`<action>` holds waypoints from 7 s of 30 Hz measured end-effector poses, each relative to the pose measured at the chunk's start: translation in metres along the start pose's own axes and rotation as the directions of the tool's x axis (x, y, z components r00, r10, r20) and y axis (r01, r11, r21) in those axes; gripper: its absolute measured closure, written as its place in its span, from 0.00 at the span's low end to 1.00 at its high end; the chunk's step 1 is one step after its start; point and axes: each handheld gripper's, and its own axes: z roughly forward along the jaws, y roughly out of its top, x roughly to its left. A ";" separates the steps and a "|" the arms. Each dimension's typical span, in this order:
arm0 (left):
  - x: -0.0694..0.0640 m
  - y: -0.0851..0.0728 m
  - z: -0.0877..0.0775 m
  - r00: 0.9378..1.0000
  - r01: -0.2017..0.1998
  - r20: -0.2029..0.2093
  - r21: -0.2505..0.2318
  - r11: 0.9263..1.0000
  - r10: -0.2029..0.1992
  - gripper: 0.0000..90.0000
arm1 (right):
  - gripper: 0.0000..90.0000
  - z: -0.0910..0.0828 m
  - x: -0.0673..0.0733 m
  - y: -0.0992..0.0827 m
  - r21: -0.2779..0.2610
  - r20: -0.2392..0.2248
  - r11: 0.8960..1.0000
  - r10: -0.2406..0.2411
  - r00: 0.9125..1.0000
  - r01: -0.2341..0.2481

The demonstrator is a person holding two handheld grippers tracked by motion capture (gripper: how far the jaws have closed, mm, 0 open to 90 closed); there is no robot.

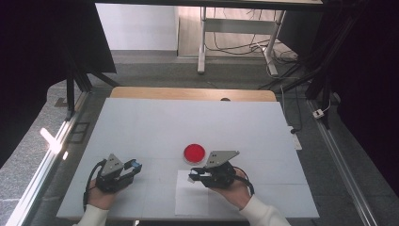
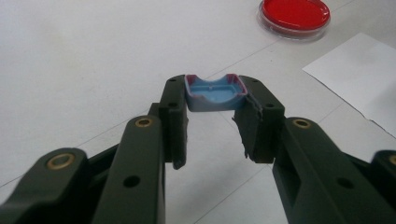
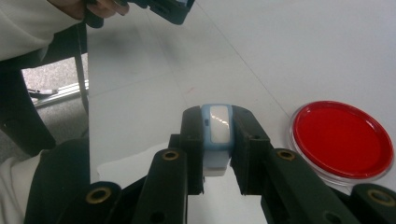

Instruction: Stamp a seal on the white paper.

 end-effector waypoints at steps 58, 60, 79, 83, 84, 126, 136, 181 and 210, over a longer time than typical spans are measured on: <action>0.000 0.000 -0.001 1.000 -0.002 0.002 0.000 1.000 0.002 0.72 | 0.84 0.028 0.008 -0.018 0.147 0.011 0.985 -0.091 0.996 0.088; 0.000 0.000 -0.001 1.000 -0.002 0.002 -0.001 1.000 0.002 0.72 | 0.84 0.028 0.008 -0.018 0.146 0.009 0.986 -0.087 0.996 0.084; -0.001 0.000 -0.002 1.000 -0.003 0.001 -0.002 1.000 0.003 0.72 | 0.85 0.032 0.011 -0.021 0.163 0.034 0.984 -0.077 0.996 0.071; -0.001 0.000 -0.002 1.000 -0.002 0.000 -0.003 1.000 0.002 0.72 | 0.85 0.031 0.010 -0.023 0.150 0.030 0.987 -0.061 0.998 0.056; -0.001 0.000 -0.002 1.000 -0.003 0.000 -0.002 1.000 0.003 0.72 | 0.85 0.031 0.009 -0.023 0.149 0.029 0.987 -0.064 0.998 0.059; -0.001 0.000 -0.001 1.000 -0.001 -0.002 0.000 1.000 0.001 0.72 | 0.85 0.031 0.009 -0.028 0.108 0.018 0.991 -0.079 0.997 0.077; 0.000 0.000 -0.001 1.000 -0.001 -0.004 -0.002 1.000 0.001 0.72 | 0.84 0.028 0.008 -0.027 0.087 0.017 0.994 -0.070 0.997 0.068; 0.000 -0.001 0.001 1.000 0.000 -0.005 0.004 1.000 0.000 0.72 | 0.84 -0.014 -0.016 -0.016 -0.142 0.066 0.987 0.078 0.995 -0.068; -0.001 -0.001 0.003 1.000 -0.006 -0.006 0.011 1.000 0.006 0.72 | 0.84 -0.052 -0.038 -0.014 -0.300 0.151 0.943 0.193 0.970 -0.141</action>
